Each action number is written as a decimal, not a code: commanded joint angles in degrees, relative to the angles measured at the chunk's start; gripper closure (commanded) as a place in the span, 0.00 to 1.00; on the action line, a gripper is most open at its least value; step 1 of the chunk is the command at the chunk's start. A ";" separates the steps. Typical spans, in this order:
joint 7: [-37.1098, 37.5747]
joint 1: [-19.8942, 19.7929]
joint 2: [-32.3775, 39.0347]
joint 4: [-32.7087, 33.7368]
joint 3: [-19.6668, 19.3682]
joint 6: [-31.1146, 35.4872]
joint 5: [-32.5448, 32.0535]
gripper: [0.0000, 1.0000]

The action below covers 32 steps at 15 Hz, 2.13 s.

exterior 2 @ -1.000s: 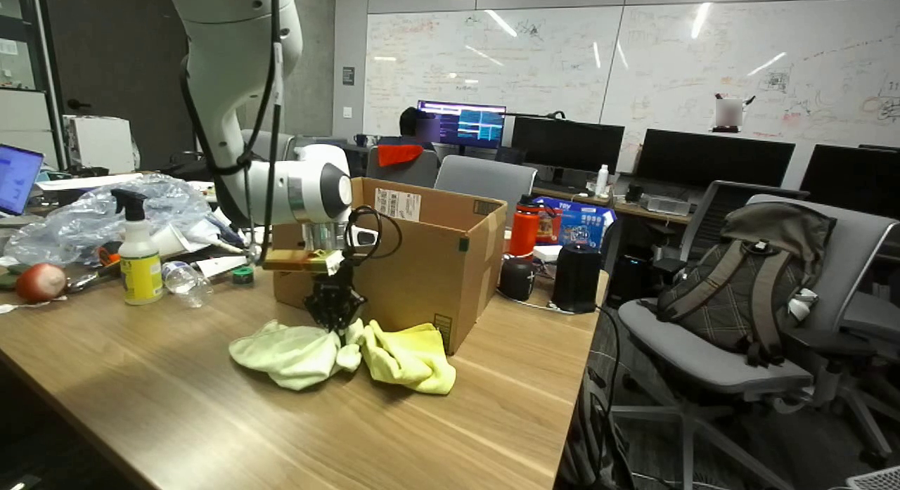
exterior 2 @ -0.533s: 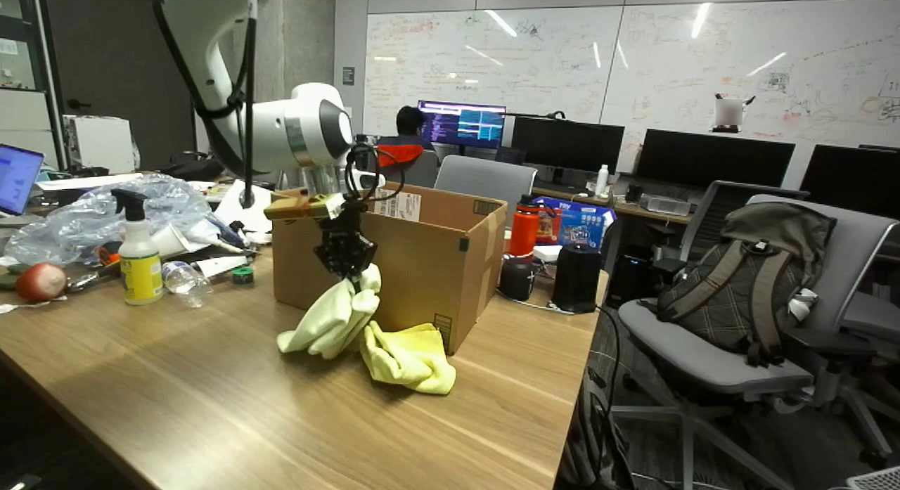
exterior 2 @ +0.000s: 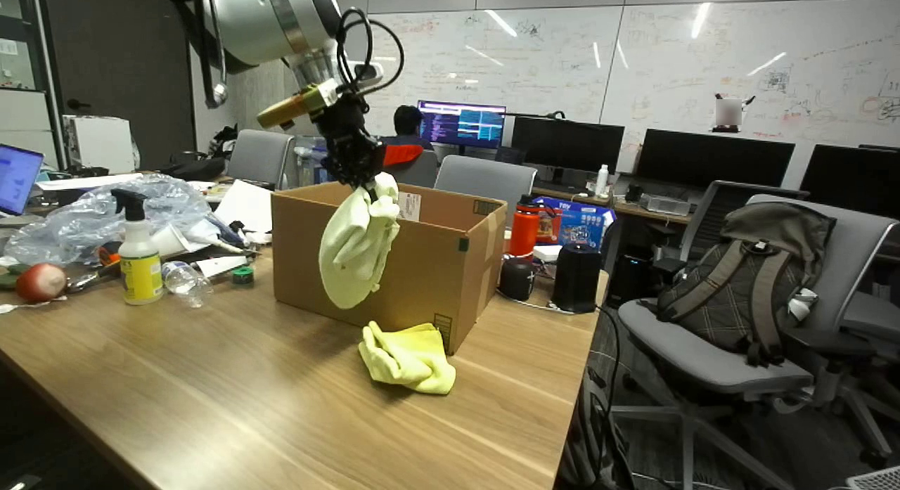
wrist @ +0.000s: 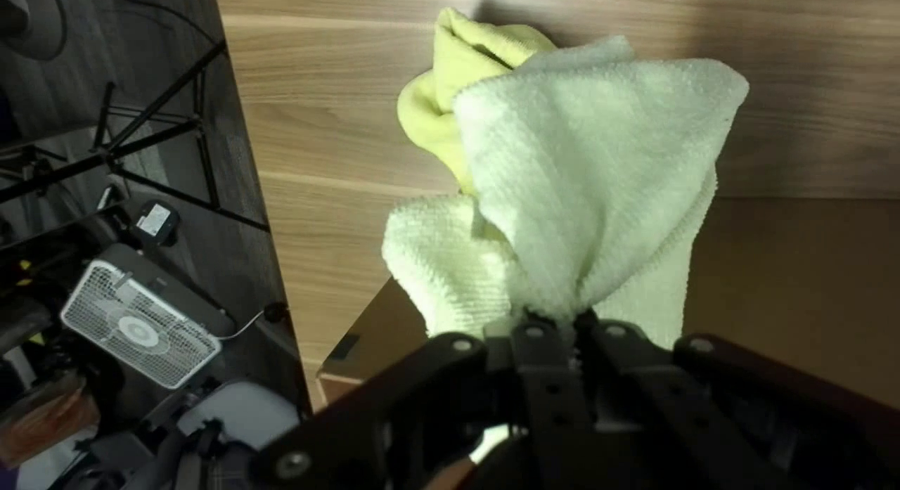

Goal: Put all the towels into the box.

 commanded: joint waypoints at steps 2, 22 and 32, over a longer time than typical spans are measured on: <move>1.77 -2.19 -5.73 1.43 5.00 -6.26 -4.36 0.98; -0.64 -0.53 13.96 41.42 9.54 -26.48 -13.42 0.98; -4.14 0.03 25.28 52.19 7.52 -27.97 -11.49 0.65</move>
